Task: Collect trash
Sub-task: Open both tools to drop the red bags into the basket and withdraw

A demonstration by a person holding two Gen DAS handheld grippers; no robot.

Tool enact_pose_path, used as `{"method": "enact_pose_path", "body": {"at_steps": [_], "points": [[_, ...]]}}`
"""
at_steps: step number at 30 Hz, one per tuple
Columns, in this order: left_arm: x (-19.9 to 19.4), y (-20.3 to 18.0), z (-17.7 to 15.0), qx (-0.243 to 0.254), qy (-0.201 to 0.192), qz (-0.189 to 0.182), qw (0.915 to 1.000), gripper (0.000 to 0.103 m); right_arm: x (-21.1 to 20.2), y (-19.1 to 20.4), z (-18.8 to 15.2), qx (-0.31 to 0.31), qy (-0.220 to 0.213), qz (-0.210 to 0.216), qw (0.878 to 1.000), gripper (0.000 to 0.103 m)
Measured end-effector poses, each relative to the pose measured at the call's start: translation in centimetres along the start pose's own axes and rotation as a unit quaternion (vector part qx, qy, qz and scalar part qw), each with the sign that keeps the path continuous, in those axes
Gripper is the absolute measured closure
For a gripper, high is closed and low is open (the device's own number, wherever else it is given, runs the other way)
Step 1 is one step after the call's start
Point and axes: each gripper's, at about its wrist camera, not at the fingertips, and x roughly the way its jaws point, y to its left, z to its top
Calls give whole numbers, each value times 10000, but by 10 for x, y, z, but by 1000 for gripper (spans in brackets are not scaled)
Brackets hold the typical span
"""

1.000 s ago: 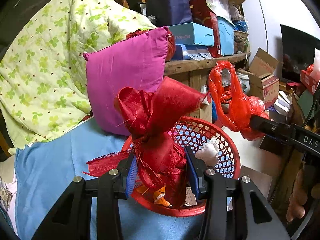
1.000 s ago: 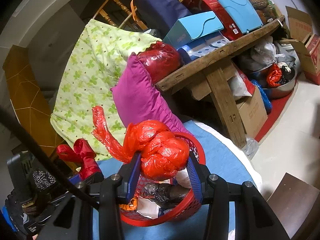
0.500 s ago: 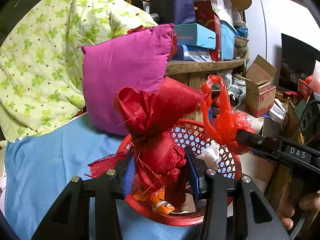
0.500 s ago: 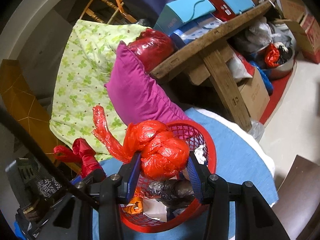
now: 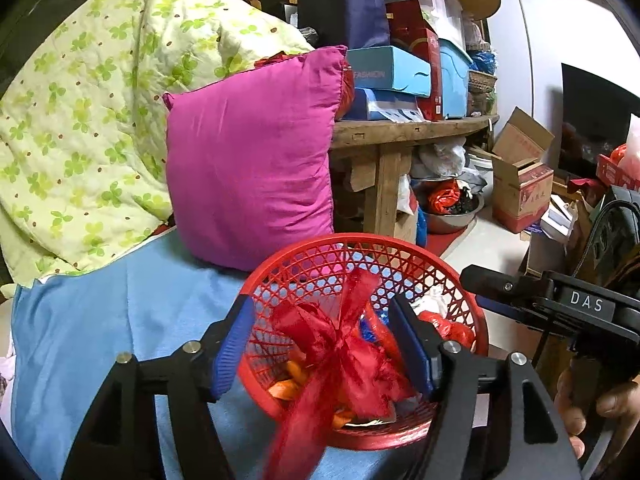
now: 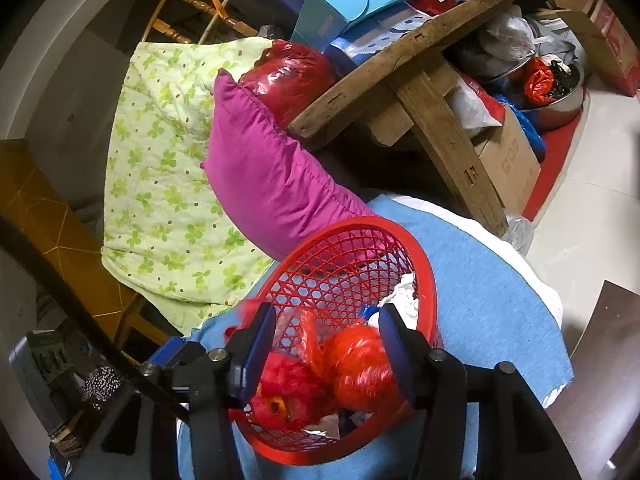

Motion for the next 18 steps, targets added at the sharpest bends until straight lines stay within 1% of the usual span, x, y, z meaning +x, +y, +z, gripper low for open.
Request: {"method": "enact_pose_path", "body": {"at_steps": [3,7,18], "points": [[-6,4,-1,-19,-14,89,10000,31,-1,4,-1,-53,16,-3,10000,45],[-18,10,-5,-24,-59,308,9995,23,-2,12,-3,-161,36,6,9999,45],[-52,41,-17,-239,-151,789,9965,20,-6,62,-15,-917,12,19,9958,45]]}}
